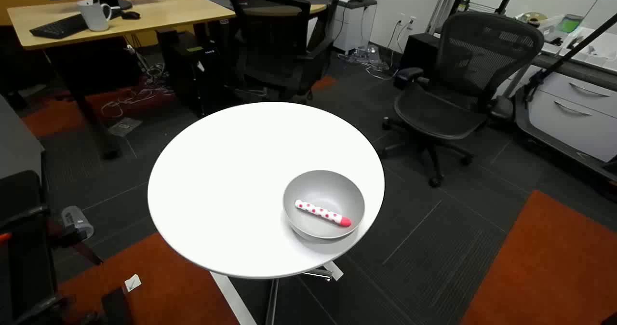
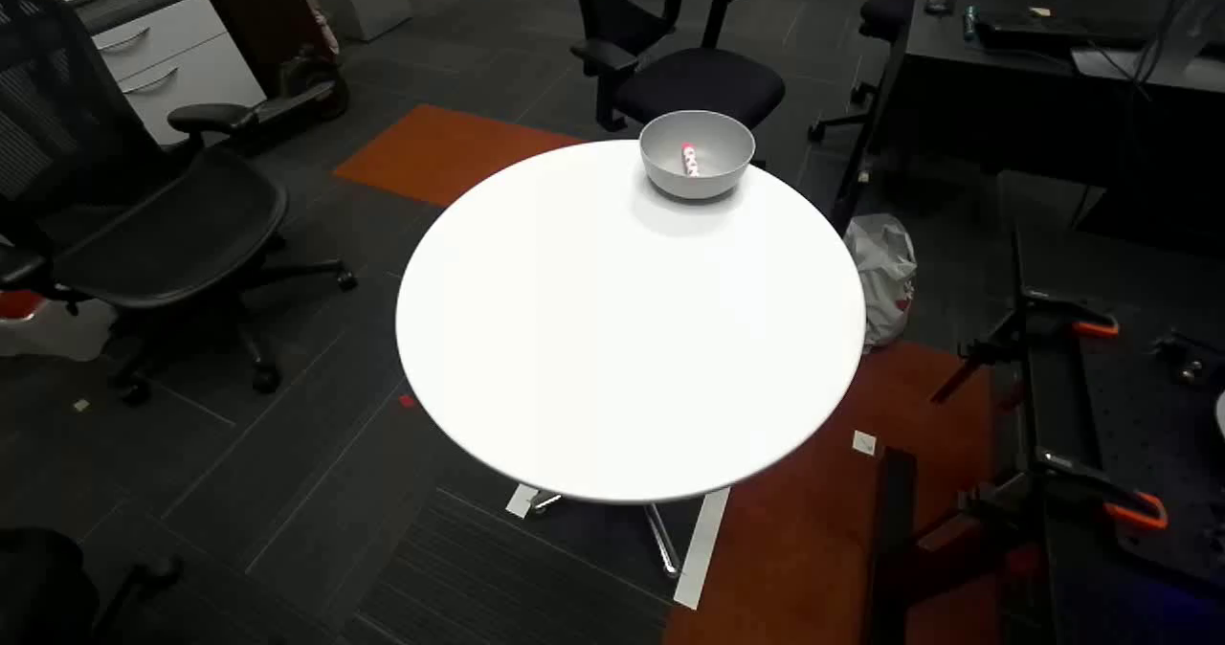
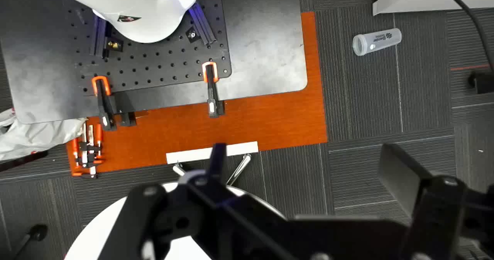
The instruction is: Take the marker from the white bowl and put it on the table
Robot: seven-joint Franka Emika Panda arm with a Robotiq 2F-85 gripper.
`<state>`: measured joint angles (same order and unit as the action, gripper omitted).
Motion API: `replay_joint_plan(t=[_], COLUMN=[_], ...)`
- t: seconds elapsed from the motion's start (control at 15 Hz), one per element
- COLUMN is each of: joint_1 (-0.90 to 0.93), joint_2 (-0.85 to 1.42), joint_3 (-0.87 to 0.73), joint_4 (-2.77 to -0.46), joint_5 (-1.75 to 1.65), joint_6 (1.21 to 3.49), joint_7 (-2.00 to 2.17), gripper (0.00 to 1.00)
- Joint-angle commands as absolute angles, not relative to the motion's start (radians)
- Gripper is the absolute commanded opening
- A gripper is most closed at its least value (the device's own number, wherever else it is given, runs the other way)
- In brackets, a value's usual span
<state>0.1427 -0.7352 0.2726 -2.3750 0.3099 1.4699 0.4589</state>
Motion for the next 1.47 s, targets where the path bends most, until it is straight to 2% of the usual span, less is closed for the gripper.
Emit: replay_joint_plan(t=[0.0,0.4,0.8,1.4], joint_1=[0.123,0.120,0.018,-0.166], joint_2=[-0.738,-0.738,-0.690,-0.482], joint_3=[0.286,0.284,0.247,0.167], joint_4=[-2.373,-2.375,-2.379,-2.385], joint_5=[0.317,0.315,0.267,0.128], joint_6=[1.465,1.478,1.578,1.981], joint_7=[0.449,0.443,0.473,0.613], gripper=[1.00,1.00,1.00,1.00])
